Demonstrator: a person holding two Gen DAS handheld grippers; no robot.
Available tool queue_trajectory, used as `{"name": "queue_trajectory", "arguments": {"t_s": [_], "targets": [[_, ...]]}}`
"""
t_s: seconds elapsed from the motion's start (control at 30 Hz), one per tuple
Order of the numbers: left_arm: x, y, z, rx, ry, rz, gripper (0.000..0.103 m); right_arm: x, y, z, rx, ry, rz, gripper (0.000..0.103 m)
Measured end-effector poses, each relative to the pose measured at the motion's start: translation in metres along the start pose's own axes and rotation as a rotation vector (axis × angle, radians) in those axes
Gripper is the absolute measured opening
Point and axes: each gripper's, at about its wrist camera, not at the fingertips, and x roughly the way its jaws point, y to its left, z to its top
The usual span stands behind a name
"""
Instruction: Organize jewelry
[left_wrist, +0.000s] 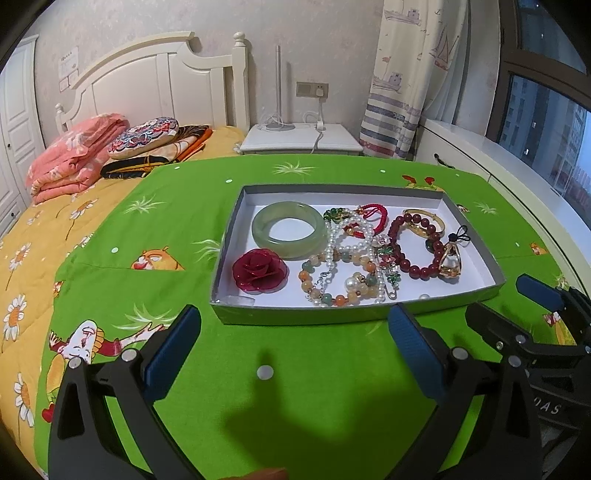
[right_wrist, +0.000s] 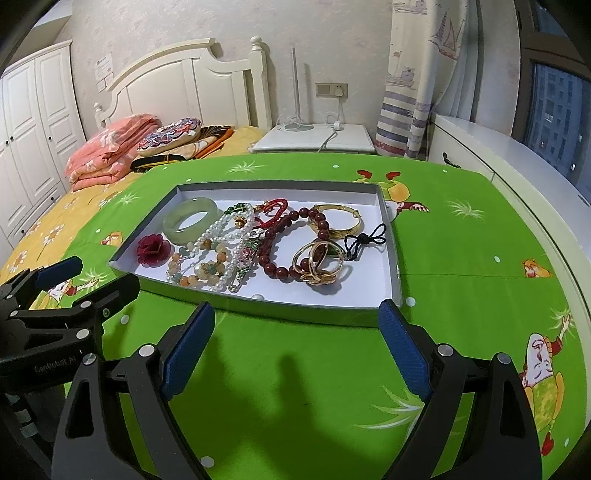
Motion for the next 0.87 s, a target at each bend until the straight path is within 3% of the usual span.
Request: {"name": "queue_trajectory", "arguments": {"t_s": [0.4, 0.53, 0.63, 0.7, 0.8, 0.87], "targets": [[0.005, 0.006, -0.003, -0.030, 0.005, 0.012, 0.099, 0.001, -0.004, 0.000, 0.004, 0.006, -0.002, 0.084], [0.004, 0.010, -0.012, -0.027, -0.040, 0.098, 0.099, 0.002, -0.005, 0.000, 0.003, 0.008, -0.002, 0.084], [0.015, 0.019, -0.008, -0.011, 0.026, 0.080, 0.099, 0.002, -0.006, -0.001, 0.003, 0.009, -0.002, 0.084], [0.030, 0.035, -0.005, -0.025, 0.123, 0.065, 0.099, 0.003, -0.010, -0.001, 0.000, 0.015, -0.006, 0.084], [0.045, 0.069, -0.004, -0.063, 0.174, 0.129, 0.098, 0.002, -0.034, 0.001, 0.009, 0.014, -0.025, 0.084], [0.053, 0.090, -0.005, -0.064, 0.196, 0.132, 0.098, 0.004, -0.064, 0.000, 0.023, 0.031, -0.049, 0.085]]}}
